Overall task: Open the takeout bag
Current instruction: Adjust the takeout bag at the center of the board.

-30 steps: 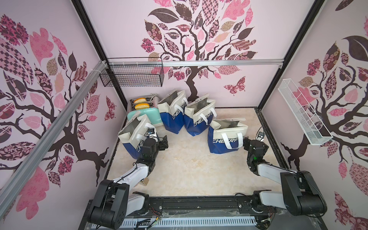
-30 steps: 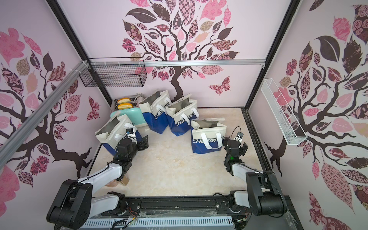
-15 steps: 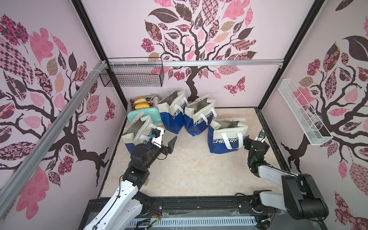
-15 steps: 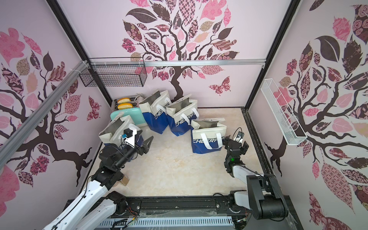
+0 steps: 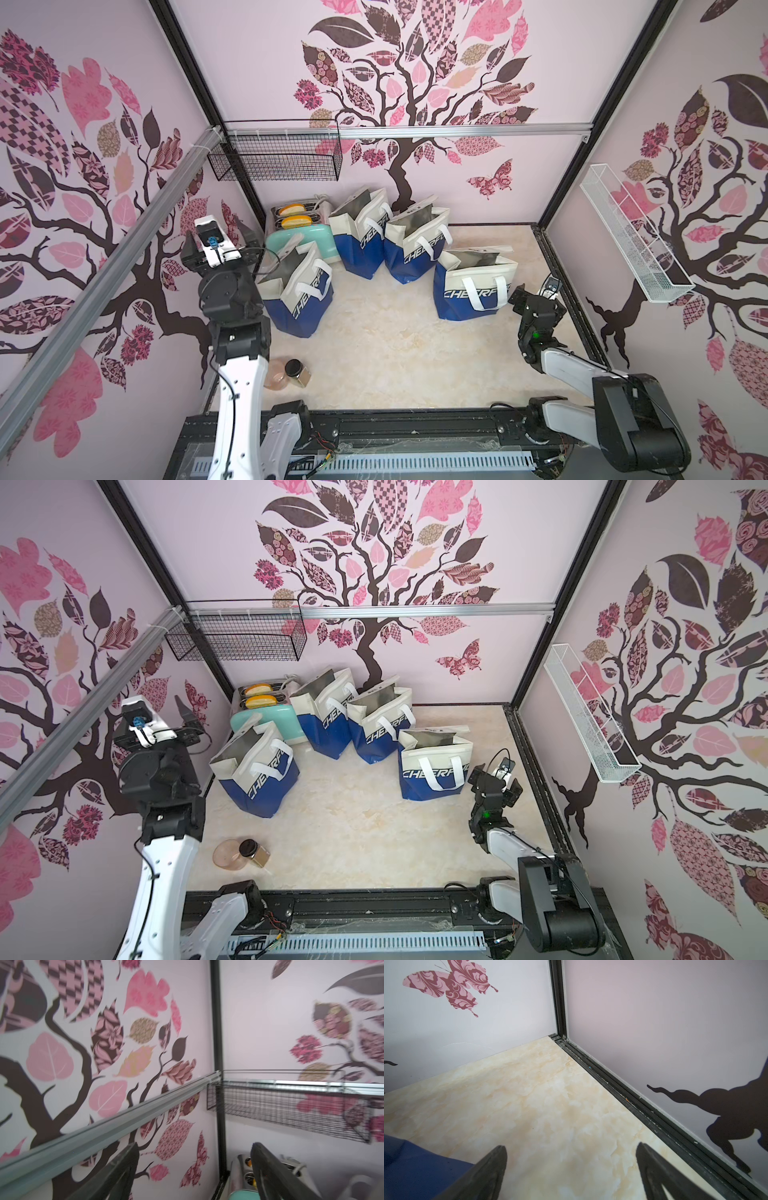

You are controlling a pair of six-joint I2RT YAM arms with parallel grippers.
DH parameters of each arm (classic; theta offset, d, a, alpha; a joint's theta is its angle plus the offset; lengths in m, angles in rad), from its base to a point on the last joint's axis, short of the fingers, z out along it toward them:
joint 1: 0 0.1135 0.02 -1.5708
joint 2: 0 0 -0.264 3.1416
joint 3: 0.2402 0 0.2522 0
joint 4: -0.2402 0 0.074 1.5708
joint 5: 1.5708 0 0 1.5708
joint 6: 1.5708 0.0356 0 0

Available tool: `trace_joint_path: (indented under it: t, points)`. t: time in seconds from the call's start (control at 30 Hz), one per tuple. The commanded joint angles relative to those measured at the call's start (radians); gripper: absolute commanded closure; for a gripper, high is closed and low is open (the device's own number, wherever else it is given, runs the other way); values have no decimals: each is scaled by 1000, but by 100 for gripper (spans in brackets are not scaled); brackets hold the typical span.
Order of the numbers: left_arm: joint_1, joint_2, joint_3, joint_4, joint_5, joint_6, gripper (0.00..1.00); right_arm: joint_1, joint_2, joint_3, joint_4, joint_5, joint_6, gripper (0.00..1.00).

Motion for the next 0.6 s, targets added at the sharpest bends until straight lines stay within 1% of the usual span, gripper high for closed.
trace_joint_path:
  t: [0.0,0.07,0.17,0.27,0.3,0.4,0.43,0.5,0.57]
  points:
    - [73,104,-15,50,-99,-136,12,-1,-39,0,-53,3,26,1]
    - [114,171,-11,61,-166,-173,12,9,-46,1,-58,12,20,1]
    - [170,253,-6,18,-171,-256,12,20,-48,10,-72,23,15,0]
    - [219,313,-5,-100,-145,-336,12,28,-50,20,-89,36,13,0]
    - [234,329,-3,-155,-124,-359,13,29,-50,21,-89,37,12,1]
    - [286,375,-7,-290,-13,-407,14,31,-47,30,-106,42,16,0]
    - [296,387,-13,-320,45,-405,15,31,-47,31,-106,42,19,0]
    - [300,405,-35,-356,119,-423,15,32,-44,35,-112,45,26,0]
    - [300,429,-60,-370,243,-443,18,31,-45,35,-113,52,28,1]
